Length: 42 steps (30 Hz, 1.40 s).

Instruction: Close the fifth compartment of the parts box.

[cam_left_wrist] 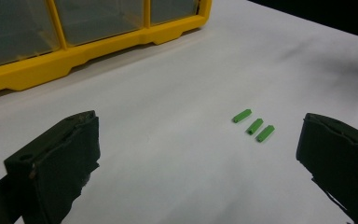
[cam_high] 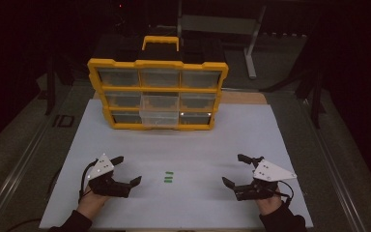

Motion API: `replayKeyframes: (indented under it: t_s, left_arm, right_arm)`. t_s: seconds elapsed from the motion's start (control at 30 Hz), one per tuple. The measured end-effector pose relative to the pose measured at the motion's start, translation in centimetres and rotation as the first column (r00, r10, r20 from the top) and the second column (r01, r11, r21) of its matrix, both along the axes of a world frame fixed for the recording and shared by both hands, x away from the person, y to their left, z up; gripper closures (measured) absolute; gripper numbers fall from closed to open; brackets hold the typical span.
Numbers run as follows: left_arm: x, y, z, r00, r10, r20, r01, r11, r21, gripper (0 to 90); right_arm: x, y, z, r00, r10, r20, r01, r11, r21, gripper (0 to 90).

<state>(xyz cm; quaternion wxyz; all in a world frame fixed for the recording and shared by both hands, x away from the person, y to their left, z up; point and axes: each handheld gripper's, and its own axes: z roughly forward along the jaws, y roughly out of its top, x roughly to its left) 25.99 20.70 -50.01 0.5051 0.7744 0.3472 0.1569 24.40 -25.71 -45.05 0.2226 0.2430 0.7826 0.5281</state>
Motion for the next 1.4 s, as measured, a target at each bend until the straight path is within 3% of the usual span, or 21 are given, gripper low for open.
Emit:
replayKeyframes:
  t_s: [0.1, 0.33, 0.5, 0.73, 0.87, 0.97, 1.1, 1.23, 1.4]
  left_arm:
    - [0.0, 0.1, 0.1, 1.0, 0.001, 0.006, -0.001, 1.0, 0.002, 0.0]
    - [0.0, 0.1, 0.2, 1.0, 0.0, 0.003, 0.0, 0.9999, -0.017, 0.0]
    - [0.0, 0.0, 0.1, 1.0, 0.0, 0.003, 0.0, 0.9998, -0.02, 0.0]
    - [0.0, 0.0, 0.1, 1.0, -0.007, 0.003, 0.007, 0.9997, -0.023, 0.0]
    - [0.0, -0.1, 0.2, 0.9999, -0.007, 0.013, 0.007, 0.9998, -0.018, 0.0]
    - [0.0, 0.0, 0.3, 0.9999, -0.004, 0.016, 0.004, 0.9997, -0.023, 0.0]
    - [0.0, 0.0, 0.3, 0.9998, -0.003, 0.017, 0.004, 0.9997, -0.023, 0.0]
    - [0.0, 0.1, 0.2, 0.9998, -0.006, 0.017, 0.006, 0.9995, -0.032, 0.0]
    - [0.0, 0.0, 0.2, 0.9998, -0.01, 0.018, 0.01, 0.9995, -0.03, 0.0]
  right_arm:
    - [0.0, 0.5, 1.2, 0.9998, 0.018, 0.004, -0.018, 1.0, 0.009, 9.3]
    - [0.1, 2.3, 4.3, 0.9975, 0.034, 0.061, -0.034, 0.999, 0.002, 9.3]
    - [0.0, 4.0, 6.3, 0.9918, 0.071, 0.106, -0.071, 0.997, -0.001, 9.3]
    - [0.3, 7.0, 7.9, 0.9824, 0.117, 0.145, -0.12, 0.993, 0.011, 9.3]
    - [0.9, 8.5, 8.3, 0.9762, 0.133, 0.172, -0.138, 0.99, 0.021, 9.2]
    - [1.5, 9.8, 8.6, 0.9833, 0.079, 0.164, -0.086, 0.996, 0.038, 9.3]
    - [2.1, 11.1, 8.4, 0.983, 0.094, 0.158, -0.103, 0.993, 0.051, 9.3]
    - [2.9, 12.2, 7.7, 0.9826, 0.142, 0.12, -0.149, 0.987, 0.054, 9.3]
    - [3.3, 13.6, 6.2, 0.9852, 0.14, 0.098, -0.144, 0.989, 0.031, 9.3]
